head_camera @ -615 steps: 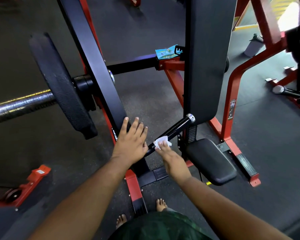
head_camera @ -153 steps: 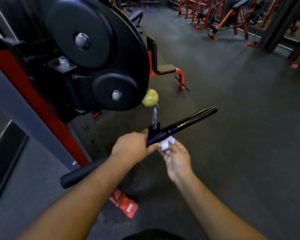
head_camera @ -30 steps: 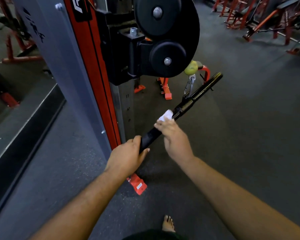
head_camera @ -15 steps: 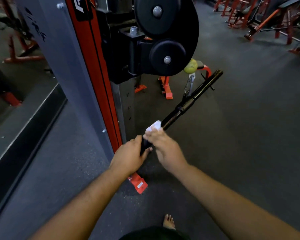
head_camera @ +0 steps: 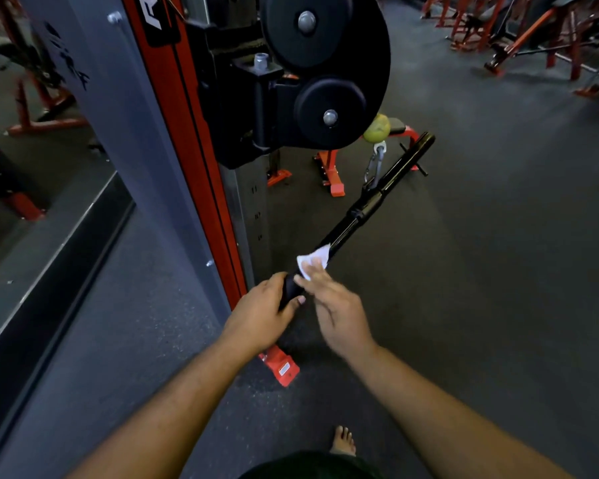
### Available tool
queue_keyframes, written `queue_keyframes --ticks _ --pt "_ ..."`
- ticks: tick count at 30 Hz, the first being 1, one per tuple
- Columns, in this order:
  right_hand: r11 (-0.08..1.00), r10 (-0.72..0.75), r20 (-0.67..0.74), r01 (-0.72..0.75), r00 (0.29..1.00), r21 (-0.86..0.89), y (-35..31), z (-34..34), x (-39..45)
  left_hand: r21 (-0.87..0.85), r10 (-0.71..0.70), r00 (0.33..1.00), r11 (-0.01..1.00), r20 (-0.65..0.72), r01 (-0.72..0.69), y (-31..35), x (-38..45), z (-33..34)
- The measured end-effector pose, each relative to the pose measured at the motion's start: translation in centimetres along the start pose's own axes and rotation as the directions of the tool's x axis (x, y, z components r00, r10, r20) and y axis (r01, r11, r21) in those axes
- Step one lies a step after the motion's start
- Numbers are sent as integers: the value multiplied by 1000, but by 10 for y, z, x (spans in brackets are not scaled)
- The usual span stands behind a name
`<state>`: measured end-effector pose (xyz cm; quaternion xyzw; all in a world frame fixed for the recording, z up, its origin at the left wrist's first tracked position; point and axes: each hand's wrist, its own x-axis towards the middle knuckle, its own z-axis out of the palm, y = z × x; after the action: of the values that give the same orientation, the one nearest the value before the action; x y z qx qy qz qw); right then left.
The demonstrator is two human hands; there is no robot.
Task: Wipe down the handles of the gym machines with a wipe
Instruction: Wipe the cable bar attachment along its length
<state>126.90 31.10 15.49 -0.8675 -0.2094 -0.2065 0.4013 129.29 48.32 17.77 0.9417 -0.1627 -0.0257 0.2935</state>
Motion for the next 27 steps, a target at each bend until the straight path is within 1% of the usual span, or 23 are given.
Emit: queue_keyframes --ticks 2,3,4,5,6,7,8,9,10,13,14,16,17,18,19,20,22,23,24,26,27 --pt "992 31 -16 -29 999 125 0 -5 -10 -15 10 1000 1000 24 -10 -4 0 0" --pt "988 68 -73 -57 995 147 5 -12 -7 -23 15 999 1000 33 -14 -6 0 -1" --pt "987 121 -165 -100 979 129 11 -21 -1 -37 19 999 999 40 -18 -7 0 -1" --pt "981 193 -280 -174 940 91 20 -30 9 -57 22 999 998 47 -20 -8 0 -2" --pt "958 284 -374 -279 883 68 28 -39 21 -81 25 998 997 51 -21 -6 0 -3" --pt "922 372 -420 -382 828 65 33 -45 33 -105 26 998 994 50 -21 -4 -1 -3" --pt "898 422 -416 -435 805 69 36 -46 43 -127 24 999 992 43 -19 0 -2 -2" --pt "897 428 -392 -436 814 74 36 -42 48 -142 22 999 990 30 -18 4 -2 -1" --pt "907 412 -365 -413 835 81 33 -34 48 -146 17 1000 989 17 -15 7 -2 1" --pt "951 309 -346 -298 886 84 11 -9 23 -138 10 999 990 -41 -16 14 0 6" --pt "963 270 -317 -250 909 104 3 0 10 -140 8 998 990 -62 -16 14 2 6" --pt "965 224 -200 -188 954 184 -13 12 -18 -144 -6 997 990 -76 -5 12 5 7" --pt "956 214 -142 -177 966 233 -16 13 -28 -144 -15 997 990 -73 5 10 8 8" --pt "945 223 -114 -186 968 268 -14 10 -33 -134 -20 997 991 -72 11 10 10 8" --pt "933 262 -148 -212 954 290 -9 3 -29 -123 -15 997 992 -72 6 10 12 9" --pt "923 319 -232 -246 919 297 -1 -9 -19 -126 -7 998 992 -67 -1 11 14 9" --pt "909 413 -418 -335 810 248 19 -36 14 -184 -2 999 983 -46 -7 17 17 10" --pt "903 428 -453 -380 782 199 26 -49 34 -235 -18 999 972 -28 11 20 17 10" --pt "906 418 -436 -398 797 142 32 -57 51 -295 -49 999 955 -8 45 23 18 12" --pt "938 334 -313 -346 889 17 41 -56 69 -420 -125 992 899 32 127 28 19 15" --pt "949 296 -261 -315 919 -31 42 -50 69 -474 -160 986 865 51 165 30 20 17"
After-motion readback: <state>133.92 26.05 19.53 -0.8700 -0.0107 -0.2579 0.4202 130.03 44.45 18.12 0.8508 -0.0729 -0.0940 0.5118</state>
